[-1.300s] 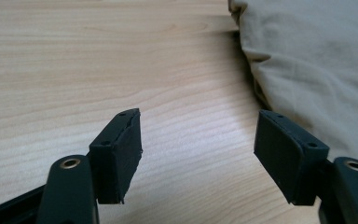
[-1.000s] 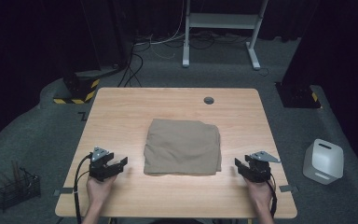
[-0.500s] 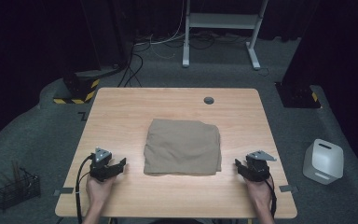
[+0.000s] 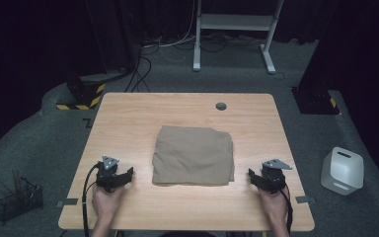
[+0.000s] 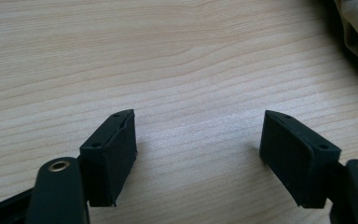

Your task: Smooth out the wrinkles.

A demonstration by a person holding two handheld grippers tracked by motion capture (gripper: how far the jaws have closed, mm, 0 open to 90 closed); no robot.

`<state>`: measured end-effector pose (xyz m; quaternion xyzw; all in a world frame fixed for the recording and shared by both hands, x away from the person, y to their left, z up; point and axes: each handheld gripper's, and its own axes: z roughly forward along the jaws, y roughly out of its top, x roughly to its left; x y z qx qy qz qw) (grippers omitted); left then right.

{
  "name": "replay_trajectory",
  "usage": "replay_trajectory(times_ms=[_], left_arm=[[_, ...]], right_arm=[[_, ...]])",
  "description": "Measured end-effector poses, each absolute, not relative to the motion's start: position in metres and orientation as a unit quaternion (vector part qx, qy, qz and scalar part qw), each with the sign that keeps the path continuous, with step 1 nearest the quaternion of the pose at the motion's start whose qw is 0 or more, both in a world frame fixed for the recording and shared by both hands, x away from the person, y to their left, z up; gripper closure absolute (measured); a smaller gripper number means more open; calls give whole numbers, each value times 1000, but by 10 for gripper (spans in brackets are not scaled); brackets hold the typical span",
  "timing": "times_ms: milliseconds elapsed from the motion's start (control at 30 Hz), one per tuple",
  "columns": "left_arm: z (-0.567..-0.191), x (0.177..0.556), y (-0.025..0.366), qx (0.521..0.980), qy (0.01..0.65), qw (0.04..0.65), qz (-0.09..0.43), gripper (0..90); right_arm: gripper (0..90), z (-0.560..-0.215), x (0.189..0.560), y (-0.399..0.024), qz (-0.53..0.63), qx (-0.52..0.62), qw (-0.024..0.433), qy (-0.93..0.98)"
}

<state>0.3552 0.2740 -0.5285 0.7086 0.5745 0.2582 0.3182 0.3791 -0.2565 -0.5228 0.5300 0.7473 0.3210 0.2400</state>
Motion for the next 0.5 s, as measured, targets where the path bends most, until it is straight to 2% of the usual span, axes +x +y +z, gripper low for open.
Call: replay_trajectory(times_ms=[500], left_arm=[[-529, 355, 274, 711, 572, 319, 256, 258]], right_arm=[[377, -523, 379, -256, 320, 531, 239, 747]])
